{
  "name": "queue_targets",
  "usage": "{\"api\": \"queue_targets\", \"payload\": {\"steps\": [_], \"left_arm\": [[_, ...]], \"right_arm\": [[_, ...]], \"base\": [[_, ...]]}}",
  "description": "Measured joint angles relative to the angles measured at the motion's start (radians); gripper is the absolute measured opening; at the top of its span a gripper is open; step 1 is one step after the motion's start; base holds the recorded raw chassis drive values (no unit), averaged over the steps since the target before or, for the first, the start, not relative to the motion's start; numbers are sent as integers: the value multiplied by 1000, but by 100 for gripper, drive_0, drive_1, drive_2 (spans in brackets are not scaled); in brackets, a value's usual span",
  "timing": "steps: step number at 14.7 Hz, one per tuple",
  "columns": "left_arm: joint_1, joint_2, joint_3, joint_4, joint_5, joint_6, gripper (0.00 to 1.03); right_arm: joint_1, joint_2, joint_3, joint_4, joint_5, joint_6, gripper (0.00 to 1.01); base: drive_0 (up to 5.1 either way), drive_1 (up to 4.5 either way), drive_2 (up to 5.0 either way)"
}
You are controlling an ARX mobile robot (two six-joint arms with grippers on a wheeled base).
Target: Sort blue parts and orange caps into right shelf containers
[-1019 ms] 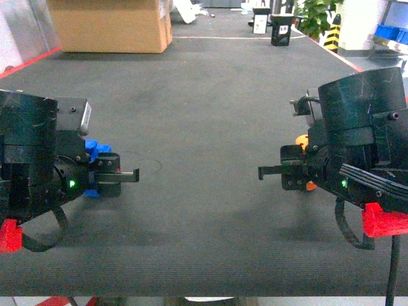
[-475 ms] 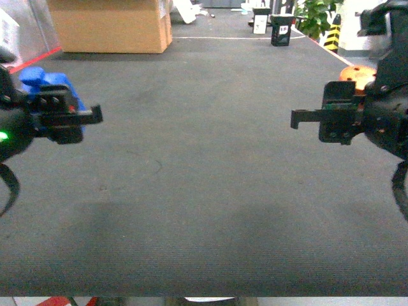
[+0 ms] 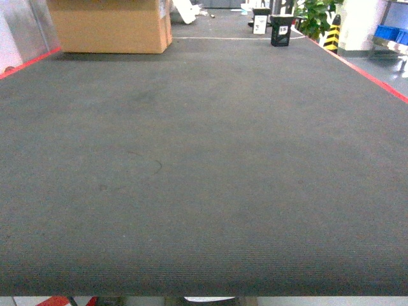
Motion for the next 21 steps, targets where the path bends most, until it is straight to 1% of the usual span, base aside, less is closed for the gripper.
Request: {"api": "queue_targets", "payload": {"steps": [1, 2, 3, 4, 6, 7, 8, 9, 10, 11, 13, 14, 15, 16, 17, 18, 19, 20, 21], "left_arm": [[-33, -62, 0, -8, -11, 15, 43], [-63, -74, 3, 2, -29, 24, 43], [-93, -55, 16, 5, -62, 30, 43], [-97, -43, 20, 0, -71, 38, 43], [-101, -45, 20, 1, -76, 42, 43], [-84, -64, 42, -106, -36, 35, 43], [-27, -137, 52, -285, 117, 14, 43], [12, -184, 18, -336, 174, 7, 43], [55, -225, -42, -338, 227, -4, 43], [80, -248, -74, -339, 259, -5, 43], [145, -326, -143, -340, 324, -6, 43], [167, -355, -164, -344, 344, -6, 43], [182, -378, -181, -352, 364, -6, 43], [242, -420, -209, -374, 446, -6, 43], [317, -454, -230, -388, 473, -8, 43], [311, -478, -239, -395, 491, -8, 43], [304, -495, -246, -407, 494, -9, 43], [306, -515, -257, -418, 490, -9, 43], [306, -537, -266, -434, 492, -9, 43]], "right_arm": [[40, -85, -12, -14, 39, -9, 41], [77, -134, -19, -3, 80, -19, 41], [113, -123, -16, 9, 131, -25, 41], [122, -109, -13, -43, 132, -10, 41], [121, -102, -14, -42, 132, 3, 41], [105, -127, -2, -129, 80, 21, 41], [29, -206, -19, -269, -107, 41, 41], [-27, -261, -61, -307, -189, 51, 41], [-98, -321, -123, -317, -288, 58, 41], [-135, -353, -149, -319, -340, 58, 41], [-246, -439, -219, -336, -451, 59, 40], [-282, -475, -241, -346, -488, 60, 40], [-309, -496, -256, -352, -514, 60, 40], [-349, -534, -282, -367, -557, 61, 40], [-383, -570, -300, -378, -589, 63, 40], [-427, -590, -311, -397, -656, 63, 40], [-508, -614, -322, -406, -711, 64, 40], [-525, -626, -328, -413, -707, 67, 40], [-517, -646, -335, -424, -728, 67, 40]], "base": [[0, 0, 0], [0, 0, 0], [0, 0, 0], [0, 0, 0], [0, 0, 0], [0, 0, 0], [0, 0, 0], [0, 0, 0], [0, 0, 0], [0, 0, 0], [0, 0, 0], [0, 0, 0], [0, 0, 0], [0, 0, 0], [0, 0, 0], [0, 0, 0], [0, 0, 0], [0, 0, 0], [0, 0, 0]]}}
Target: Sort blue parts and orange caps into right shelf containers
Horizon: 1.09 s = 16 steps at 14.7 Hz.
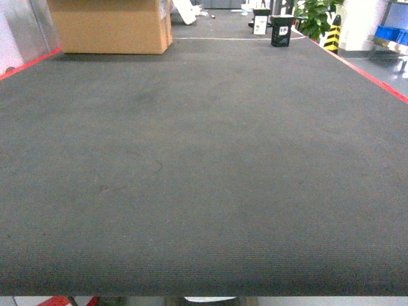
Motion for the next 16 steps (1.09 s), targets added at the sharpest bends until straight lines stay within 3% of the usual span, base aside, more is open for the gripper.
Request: {"api": "queue_targets", "payload": {"steps": [3, 5, 8, 9, 16], "left_arm": [[0, -46, -11, -29, 0, 0, 43], [0, -75, -39, -29, 0, 0, 43], [0, -132, -37, -84, 1, 0, 43], [0, -237, -38, -235, 1, 0, 43], [0, -266, -38, -224, 1, 0, 43]], "right_arm": [[1, -35, -14, -22, 1, 0, 40], [1, -172, -38, -174, -1, 0, 40], [1, -212, -37, -180, 1, 3, 40], [1, -213, -37, -161, 2, 3, 40], [1, -213, -37, -167, 2, 3, 40]], "base": [[0, 0, 0], [0, 0, 0], [0, 0, 0], [0, 0, 0], [0, 0, 0]]}}
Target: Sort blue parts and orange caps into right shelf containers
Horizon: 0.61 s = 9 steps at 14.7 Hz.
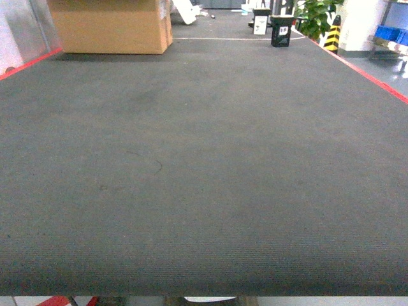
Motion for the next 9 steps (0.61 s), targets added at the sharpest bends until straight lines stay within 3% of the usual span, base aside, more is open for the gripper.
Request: {"api": "queue_targets", "payload": {"steps": [9], "left_arm": [[3, 0, 0, 0, -2, 0, 43]], "right_arm": [[0, 0, 0, 0, 0, 0, 40]], "base": [[0, 0, 0]]}}
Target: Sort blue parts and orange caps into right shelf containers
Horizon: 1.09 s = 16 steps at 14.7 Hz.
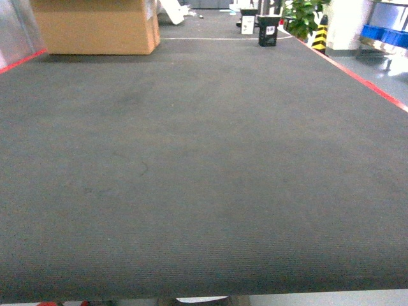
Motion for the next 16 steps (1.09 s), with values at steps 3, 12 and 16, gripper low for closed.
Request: {"api": "queue_targets", "payload": {"steps": [3, 12, 16], "left_arm": [[0, 0, 0, 0, 2, 0, 43], [0, 0, 0, 0, 2, 0, 43], [0, 0, 0, 0, 2, 0, 43]], "right_arm": [[0, 0, 0, 0, 0, 0, 40], [0, 0, 0, 0, 0, 0, 40], [0, 0, 0, 0, 0, 0, 40]], "base": [[-181, -181, -181], [-172, -172, -172], [-166, -166, -166]]}}
